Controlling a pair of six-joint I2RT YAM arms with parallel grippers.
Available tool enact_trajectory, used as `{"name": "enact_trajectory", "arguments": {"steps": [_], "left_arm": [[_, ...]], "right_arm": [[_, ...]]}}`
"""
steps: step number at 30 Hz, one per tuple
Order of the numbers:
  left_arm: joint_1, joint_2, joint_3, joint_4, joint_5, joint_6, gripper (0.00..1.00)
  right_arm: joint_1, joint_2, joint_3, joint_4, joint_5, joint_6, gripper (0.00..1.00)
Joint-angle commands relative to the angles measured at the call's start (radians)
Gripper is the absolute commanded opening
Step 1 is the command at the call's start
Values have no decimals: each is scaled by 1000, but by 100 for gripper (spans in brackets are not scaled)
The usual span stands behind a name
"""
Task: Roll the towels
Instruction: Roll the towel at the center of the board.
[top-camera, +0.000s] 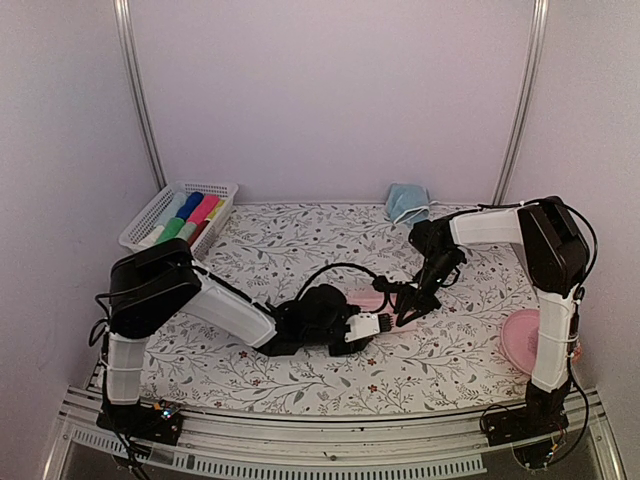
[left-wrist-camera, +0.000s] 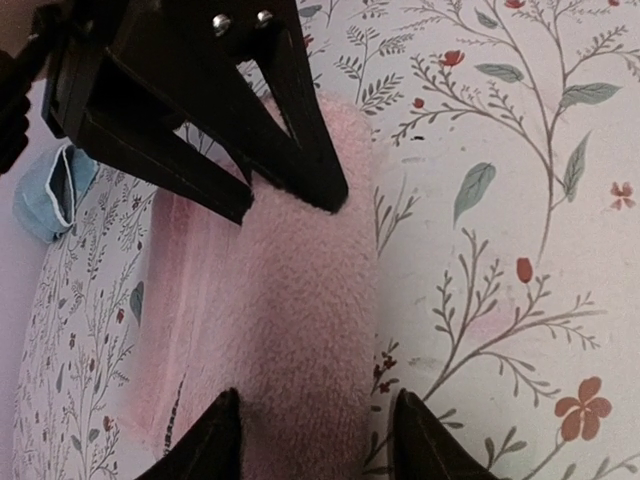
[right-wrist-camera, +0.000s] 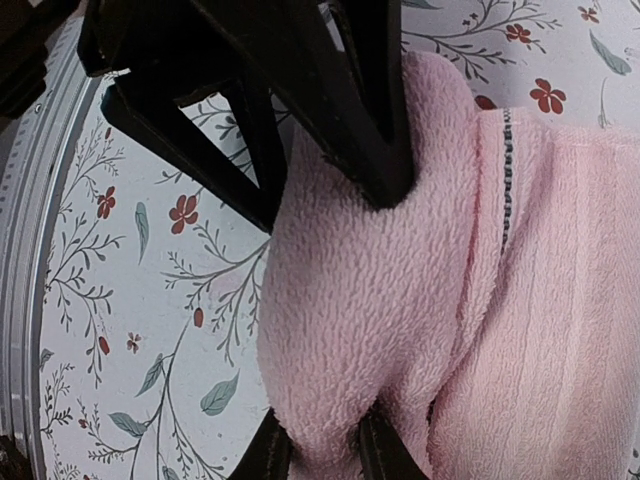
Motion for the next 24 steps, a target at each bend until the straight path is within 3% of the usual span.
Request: {"name": "enact_trajectory", "arguments": {"steps": [1,5,6,10,15,24], "left_arm": [[6,47,13,-55,-46,-15,50],[11,58,22,-66,-46,-21,45],[18,60,32,-92,-29,-31,38],[34,56,60,-153,28,-62,30],[67,50,100,-253,111,-121,29],[128,80,220,-417,252,-223,33]], "right_arm": [[-7,53,-29,-32,100,0,18],[-7,47,-32,-31,101,-7,23],[-7,20,-49,-4,105,-12,29],[-11,-83,-104,87,107,-30,44],[-17,-225,-214,237,114,-54,55],[-16,-384,-344,431,110,-75,61]]}}
